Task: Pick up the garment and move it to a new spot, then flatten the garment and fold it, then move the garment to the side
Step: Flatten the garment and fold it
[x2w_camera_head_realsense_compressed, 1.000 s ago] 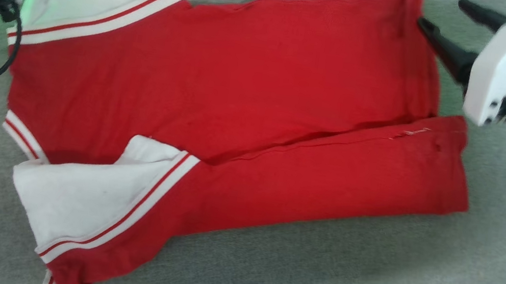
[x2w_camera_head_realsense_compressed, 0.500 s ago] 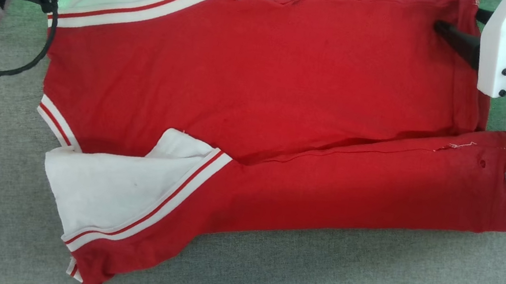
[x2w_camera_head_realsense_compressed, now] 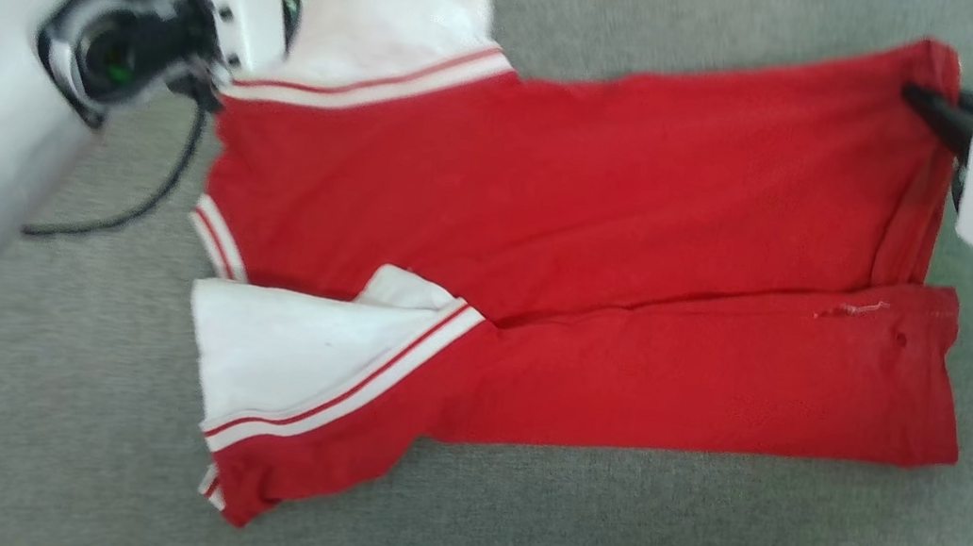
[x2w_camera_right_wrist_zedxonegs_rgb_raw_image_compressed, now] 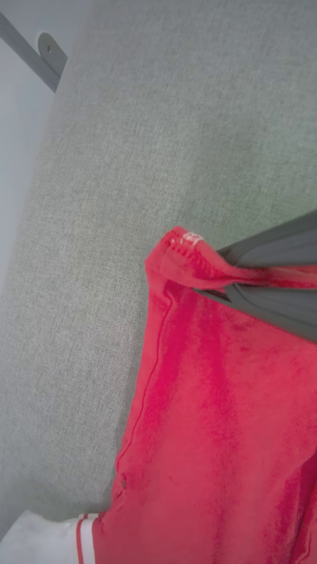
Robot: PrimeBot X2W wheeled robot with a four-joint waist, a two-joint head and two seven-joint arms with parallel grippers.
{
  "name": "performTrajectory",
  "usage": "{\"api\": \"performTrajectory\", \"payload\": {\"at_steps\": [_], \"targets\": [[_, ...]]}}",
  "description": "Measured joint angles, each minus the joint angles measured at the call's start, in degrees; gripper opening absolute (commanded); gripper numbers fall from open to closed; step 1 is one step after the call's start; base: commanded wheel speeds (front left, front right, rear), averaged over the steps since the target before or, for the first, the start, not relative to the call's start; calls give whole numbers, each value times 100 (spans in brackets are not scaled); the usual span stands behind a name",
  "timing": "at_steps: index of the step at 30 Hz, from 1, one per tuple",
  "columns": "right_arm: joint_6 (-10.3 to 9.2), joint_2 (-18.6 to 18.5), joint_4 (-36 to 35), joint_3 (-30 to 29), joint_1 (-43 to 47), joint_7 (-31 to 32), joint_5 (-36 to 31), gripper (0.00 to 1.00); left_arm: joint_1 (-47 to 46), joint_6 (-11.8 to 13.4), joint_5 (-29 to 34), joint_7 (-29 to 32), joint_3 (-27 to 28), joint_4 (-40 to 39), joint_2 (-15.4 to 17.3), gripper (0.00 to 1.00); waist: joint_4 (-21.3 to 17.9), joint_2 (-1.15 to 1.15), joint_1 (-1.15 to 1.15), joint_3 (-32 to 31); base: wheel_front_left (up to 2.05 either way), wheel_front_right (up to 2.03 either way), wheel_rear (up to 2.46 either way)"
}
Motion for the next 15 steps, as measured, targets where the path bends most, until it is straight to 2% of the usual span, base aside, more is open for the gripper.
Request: {"api": "performTrajectory", "payload": {"at_steps": [10, 15], "targets": [[0, -831, -575, 73, 1339, -257, 468, 0, 1622, 1, -304, -1022, -289, -2183, 877, 0, 496, 0, 0, -1043, 0, 0, 0], [0, -1240, -936, 15, 2228, -444, 577, 0, 2546, 0, -313, -1702, -450, -2863, 1358, 0, 773, 0, 0, -1333, 0, 0, 0]]}}
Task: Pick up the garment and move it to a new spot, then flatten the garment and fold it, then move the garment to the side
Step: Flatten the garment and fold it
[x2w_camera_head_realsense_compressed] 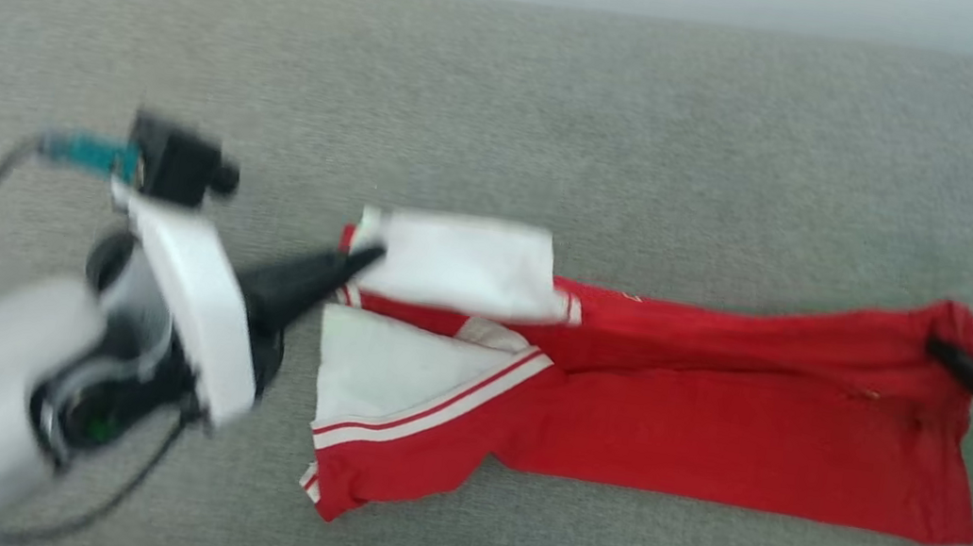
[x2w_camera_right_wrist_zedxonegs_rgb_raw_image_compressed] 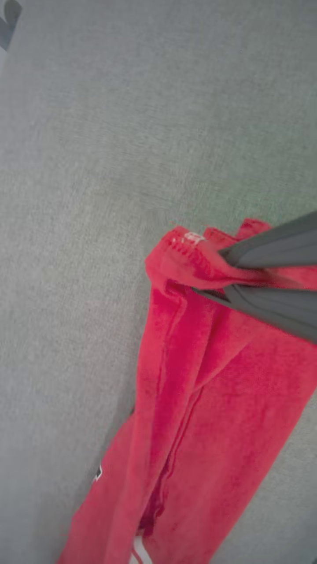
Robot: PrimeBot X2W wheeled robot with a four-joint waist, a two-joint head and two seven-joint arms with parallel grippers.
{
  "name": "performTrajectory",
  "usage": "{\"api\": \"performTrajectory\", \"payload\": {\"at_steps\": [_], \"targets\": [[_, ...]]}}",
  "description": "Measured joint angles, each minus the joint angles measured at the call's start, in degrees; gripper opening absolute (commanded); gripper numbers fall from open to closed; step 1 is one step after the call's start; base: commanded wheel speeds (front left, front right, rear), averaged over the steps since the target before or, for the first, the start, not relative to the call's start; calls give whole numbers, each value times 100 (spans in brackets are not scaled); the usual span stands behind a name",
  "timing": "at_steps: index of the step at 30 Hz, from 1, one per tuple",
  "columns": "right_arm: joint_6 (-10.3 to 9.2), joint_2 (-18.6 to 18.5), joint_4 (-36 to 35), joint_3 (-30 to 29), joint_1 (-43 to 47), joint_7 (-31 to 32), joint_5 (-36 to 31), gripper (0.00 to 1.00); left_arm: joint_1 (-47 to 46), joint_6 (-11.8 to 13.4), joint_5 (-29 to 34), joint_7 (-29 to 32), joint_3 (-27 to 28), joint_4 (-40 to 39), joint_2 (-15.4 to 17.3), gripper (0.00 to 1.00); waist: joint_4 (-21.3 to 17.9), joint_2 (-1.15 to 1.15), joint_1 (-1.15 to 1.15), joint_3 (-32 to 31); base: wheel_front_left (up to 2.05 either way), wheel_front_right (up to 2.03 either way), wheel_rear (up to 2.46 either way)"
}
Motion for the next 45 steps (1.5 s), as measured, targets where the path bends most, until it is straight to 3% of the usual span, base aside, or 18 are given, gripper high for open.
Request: {"api": "performTrajectory", "payload": {"at_steps": [8, 14, 23, 24, 25, 27, 28, 29, 31, 39, 45], "targets": [[0, -270, -279, -379, 864, -255, 59, 0, 934, 1, 66, -700, -235, -216, 171, 0, 191, 0, 0, -39, 0, 0, 0], [0, -197, -250, -688, 1222, -350, -245, 0, 1227, 27, 113, -988, -318, 200, -146, 0, 187, 0, 0, 152, 0, 0, 0], [0, 391, -3, -954, 1256, -301, -626, 0, 1344, 0, 341, -1206, -445, 1571, -791, 0, 18, 0, 0, 382, 0, 0, 0], [0, 426, 2, -978, 1253, -300, -656, 13, 1345, 0, 341, -1241, -447, 1607, -848, 0, 6, 0, 0, 382, 0, 0, 0], [0, 457, 13, -1016, 1259, -303, -657, 28, 1345, 0, 341, -1274, -448, 1631, -891, 4, 2, 0, 0, 377, 0, 0, 0], [0, 474, 20, -1084, 1271, -321, -701, 100, 1345, 0, 371, -1326, -459, 1692, -918, 32, 2, 0, 0, 356, 0, 0, 0], [0, 467, 5, -1118, 1298, -328, -738, 100, 1346, -1, 405, -1373, -465, 1728, -931, 45, 5, 0, 0, 339, 0, 0, 0], [0, 458, -8, -1184, 1343, -339, -755, 100, 1362, 0, 403, -1419, -453, 1735, -943, 71, 10, 0, 0, 320, 0, 0, 0], [0, 413, -48, -1313, 1452, -350, -748, 100, 1430, 0, 400, -1505, -420, 1711, -968, 100, 31, 0, 0, 274, 0, 0, 0], [0, 167, -122, -1908, 2032, -111, -623, 100, 1886, 0, 524, -1708, 43, 1669, -1021, 100, 244, 0, 0, 38, 0, 0, 0], [0, 447, 244, -2182, 2324, 71, -503, 100, 2456, 54, 1145, -1711, 1146, 1901, -1358, 100, 525, 0, 0, -125, 0, 0, 0]]}}
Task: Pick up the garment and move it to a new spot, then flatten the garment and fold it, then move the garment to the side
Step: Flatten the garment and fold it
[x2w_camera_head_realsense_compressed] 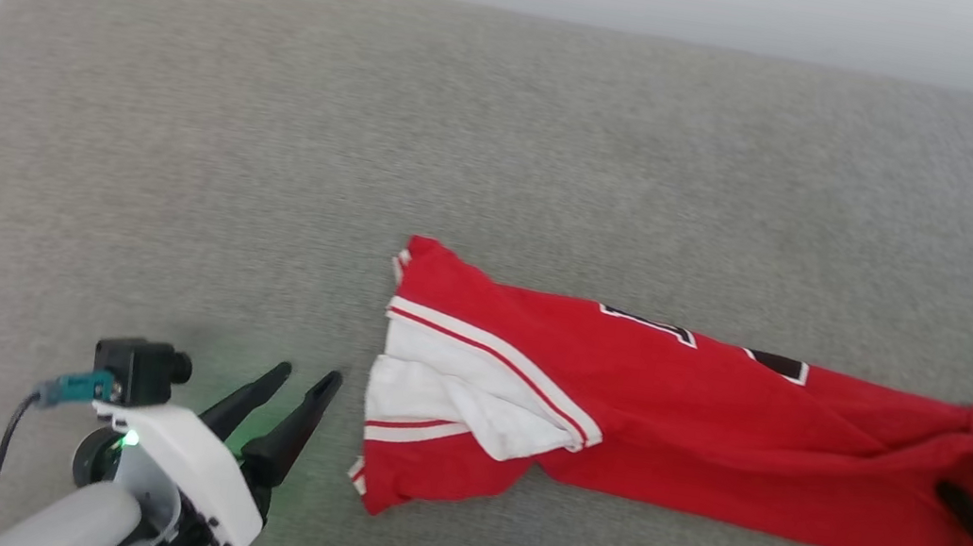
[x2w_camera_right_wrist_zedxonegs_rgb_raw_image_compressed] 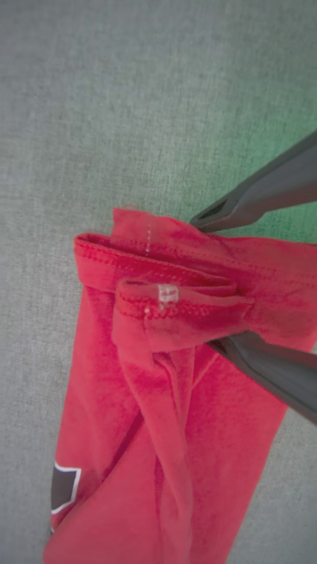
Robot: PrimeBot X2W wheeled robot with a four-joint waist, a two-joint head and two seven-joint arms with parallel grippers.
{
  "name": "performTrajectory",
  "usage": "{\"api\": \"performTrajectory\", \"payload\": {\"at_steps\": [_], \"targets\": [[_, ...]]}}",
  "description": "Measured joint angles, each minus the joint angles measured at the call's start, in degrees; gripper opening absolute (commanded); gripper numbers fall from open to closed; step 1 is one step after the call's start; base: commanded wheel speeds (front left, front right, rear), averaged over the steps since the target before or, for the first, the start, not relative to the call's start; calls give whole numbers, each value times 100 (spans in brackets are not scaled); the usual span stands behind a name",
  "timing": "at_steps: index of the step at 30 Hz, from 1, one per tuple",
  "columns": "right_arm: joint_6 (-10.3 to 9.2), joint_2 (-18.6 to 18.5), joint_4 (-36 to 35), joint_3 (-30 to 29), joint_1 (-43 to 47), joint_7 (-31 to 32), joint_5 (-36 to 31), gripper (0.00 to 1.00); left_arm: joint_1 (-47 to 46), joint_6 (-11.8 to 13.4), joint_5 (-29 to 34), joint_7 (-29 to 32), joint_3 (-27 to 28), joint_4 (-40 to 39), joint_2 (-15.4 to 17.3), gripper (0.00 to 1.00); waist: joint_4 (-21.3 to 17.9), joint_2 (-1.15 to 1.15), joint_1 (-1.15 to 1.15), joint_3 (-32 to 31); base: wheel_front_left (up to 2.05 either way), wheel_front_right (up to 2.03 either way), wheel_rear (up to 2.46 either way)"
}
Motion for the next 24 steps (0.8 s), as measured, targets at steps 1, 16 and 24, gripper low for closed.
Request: {"api": "performTrajectory", "payload": {"at_steps": [1, 16, 24], "targets": [[-1, 26, 56, -31, 36, 34, 16, 100, 116, 18, 192, 0, 193, 40, -59, 100, 49, 0, 0, -26, 0, 0, 0], [-2, 269, 553, -492, 270, 345, 62, 100, 1793, 123, 4079, -1, 3917, -939, -1219, 100, 486, 0, 0, -302, 0, 0, 0], [-3, 514, 850, -557, 164, 461, -14, 99, 2304, 18, 5750, -1, 4677, -1481, -1792, 100, 533, 0, 0, -358, 0, 0, 0]]}}
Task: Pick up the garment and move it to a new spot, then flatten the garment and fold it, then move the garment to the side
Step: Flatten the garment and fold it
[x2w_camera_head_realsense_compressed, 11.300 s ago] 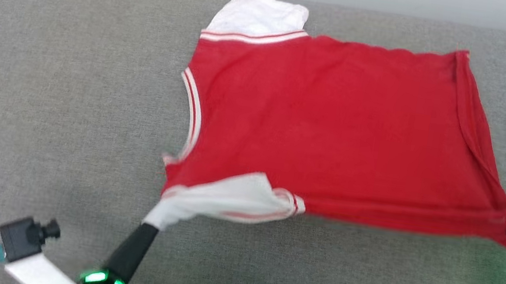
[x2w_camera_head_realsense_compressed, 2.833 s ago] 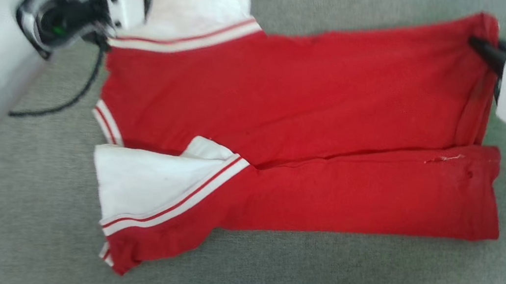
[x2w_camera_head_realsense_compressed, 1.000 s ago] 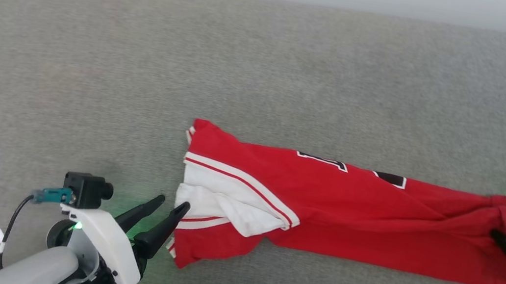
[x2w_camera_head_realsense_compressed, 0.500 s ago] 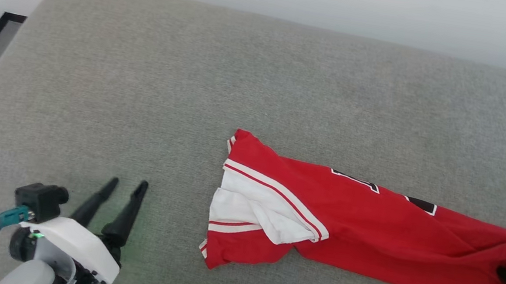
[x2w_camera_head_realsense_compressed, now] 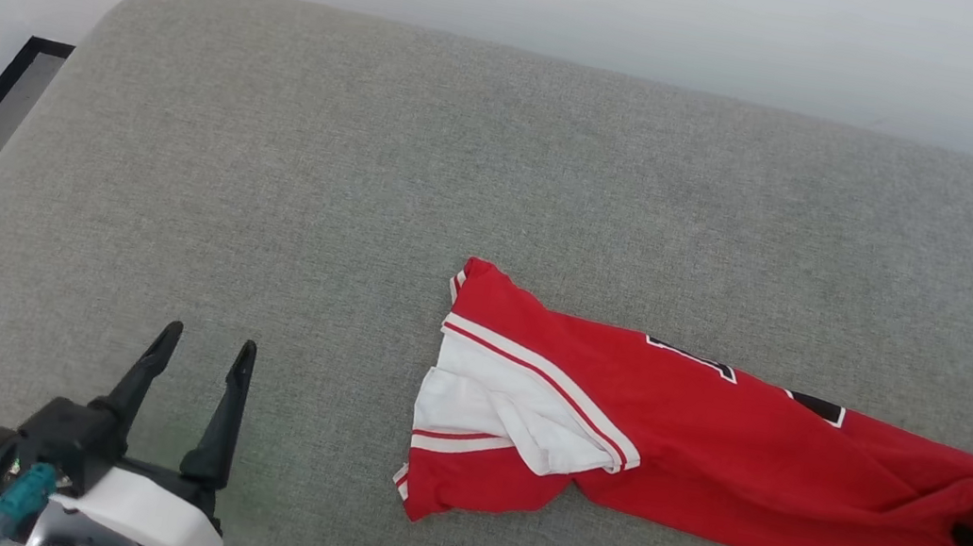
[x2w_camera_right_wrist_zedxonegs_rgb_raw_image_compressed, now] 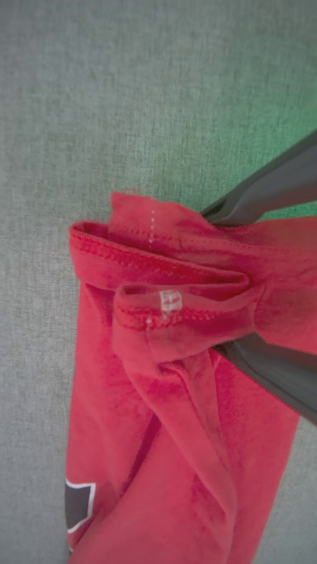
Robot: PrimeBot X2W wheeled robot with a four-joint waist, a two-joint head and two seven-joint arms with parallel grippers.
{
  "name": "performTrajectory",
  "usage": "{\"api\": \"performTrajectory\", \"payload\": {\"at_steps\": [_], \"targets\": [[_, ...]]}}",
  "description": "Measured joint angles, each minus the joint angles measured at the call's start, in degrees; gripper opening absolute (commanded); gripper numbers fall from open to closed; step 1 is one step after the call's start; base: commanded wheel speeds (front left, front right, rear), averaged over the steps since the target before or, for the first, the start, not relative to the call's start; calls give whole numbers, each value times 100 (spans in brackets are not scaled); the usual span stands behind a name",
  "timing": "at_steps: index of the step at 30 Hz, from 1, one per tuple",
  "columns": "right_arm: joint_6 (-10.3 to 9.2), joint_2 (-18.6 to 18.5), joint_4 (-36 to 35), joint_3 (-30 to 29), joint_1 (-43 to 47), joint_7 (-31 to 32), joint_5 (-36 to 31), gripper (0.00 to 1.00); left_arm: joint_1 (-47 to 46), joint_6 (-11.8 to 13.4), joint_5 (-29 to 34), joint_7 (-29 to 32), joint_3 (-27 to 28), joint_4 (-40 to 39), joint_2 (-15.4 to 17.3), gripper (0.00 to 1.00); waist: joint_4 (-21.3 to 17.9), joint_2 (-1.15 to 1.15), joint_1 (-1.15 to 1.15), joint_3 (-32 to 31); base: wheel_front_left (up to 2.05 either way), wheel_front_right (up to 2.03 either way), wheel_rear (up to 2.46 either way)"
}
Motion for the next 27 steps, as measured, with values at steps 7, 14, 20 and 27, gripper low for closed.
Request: {"api": "performTrajectory", "payload": {"at_steps": [7, 14, 20, 27], "targets": [[2, 131, 96, -16, -159, 158, 7, 0, 64, -54, 325, 0, 255, -19, -263, 100, 3, 0, 0, 72, 0, 0, 0], [29, 65, 163, -204, -241, 114, 4, 0, 74, -64, 430, 0, 242, -133, -275, 100, -104, 0, 0, 139, 0, 0, 0], [19, -245, 210, -441, -305, 76, -20, 0, 76, -73, 371, 0, 208, -212, -258, 100, -257, 0, 0, 190, 0, 0, 0], [18, -873, 405, -891, -375, 54, -78, 0, 63, -71, 257, 0, 160, -405, -205, 100, -524, 0, 0, 298, 0, 0, 0]]}}
